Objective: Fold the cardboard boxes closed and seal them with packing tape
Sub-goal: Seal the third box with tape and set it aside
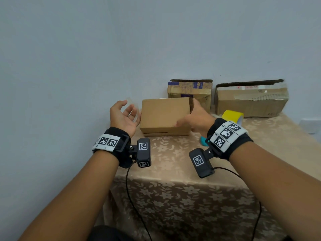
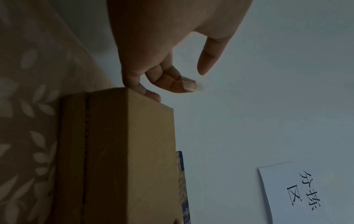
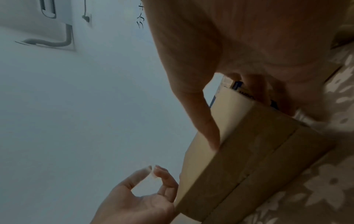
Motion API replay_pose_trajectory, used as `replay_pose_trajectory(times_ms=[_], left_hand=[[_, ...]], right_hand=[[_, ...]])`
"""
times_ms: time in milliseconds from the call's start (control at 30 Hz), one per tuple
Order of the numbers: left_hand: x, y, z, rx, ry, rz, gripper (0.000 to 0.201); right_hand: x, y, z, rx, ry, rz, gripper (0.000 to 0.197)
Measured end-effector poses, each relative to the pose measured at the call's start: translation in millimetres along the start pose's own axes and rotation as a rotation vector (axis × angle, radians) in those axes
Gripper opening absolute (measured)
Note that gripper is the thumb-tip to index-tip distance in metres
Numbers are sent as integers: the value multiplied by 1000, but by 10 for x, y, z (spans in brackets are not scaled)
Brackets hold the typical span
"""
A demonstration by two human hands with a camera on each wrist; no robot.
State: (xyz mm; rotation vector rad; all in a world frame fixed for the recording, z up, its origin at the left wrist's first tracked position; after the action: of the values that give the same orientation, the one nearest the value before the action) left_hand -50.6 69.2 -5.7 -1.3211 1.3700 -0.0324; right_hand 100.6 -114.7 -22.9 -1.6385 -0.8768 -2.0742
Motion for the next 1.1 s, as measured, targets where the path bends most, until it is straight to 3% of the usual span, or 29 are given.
replay_pose_trajectory(times_ms=[67,133,267,333,400,600,733,833,967,1100], left_hand=[[20,-8,-18,3,9,-12,4],[4,-9,-18,14,3,-25,3],[-131,3,-1,46,-60,-69,6],[-162,-5,-3,69,-78,-91,6],[-179,-6,22,93,-91,-78,9],[-162,-136,12,171,-148,-43,59],[-75,-240,-23,206,-131,-11,70],[-36,-266,-10,221,-108,5,86],[-38,-318,-39,271,-112,-7,85],[-14,-345,-63,281,-118,9,74]], right_hand=[[34,-60,-38,94,7,-74,138],[68,-73,-35,82,62,-209,137],[83,16,24,-47,139,-244,62],[108,51,30,-74,158,-238,47],[151,76,26,-111,174,-282,49],[271,178,-20,-260,212,-375,62],[322,261,-37,-387,235,-401,50],[357,206,-39,-403,283,-493,42],[525,33,-41,-363,466,-588,22],[642,-129,-58,-314,609,-586,20]])
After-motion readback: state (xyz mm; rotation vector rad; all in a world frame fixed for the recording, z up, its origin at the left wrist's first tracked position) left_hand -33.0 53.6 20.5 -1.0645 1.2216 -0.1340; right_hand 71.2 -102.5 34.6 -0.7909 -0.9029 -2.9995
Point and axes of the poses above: each hand's wrist, its own z-axis towards the middle knuckle, its own y-axis out of the back of the hand, x = y × z, the point moved 6 cm from there along z, towards the middle knuckle, and after that the axes turned 11 degrees about y, right-handed, at the moved point
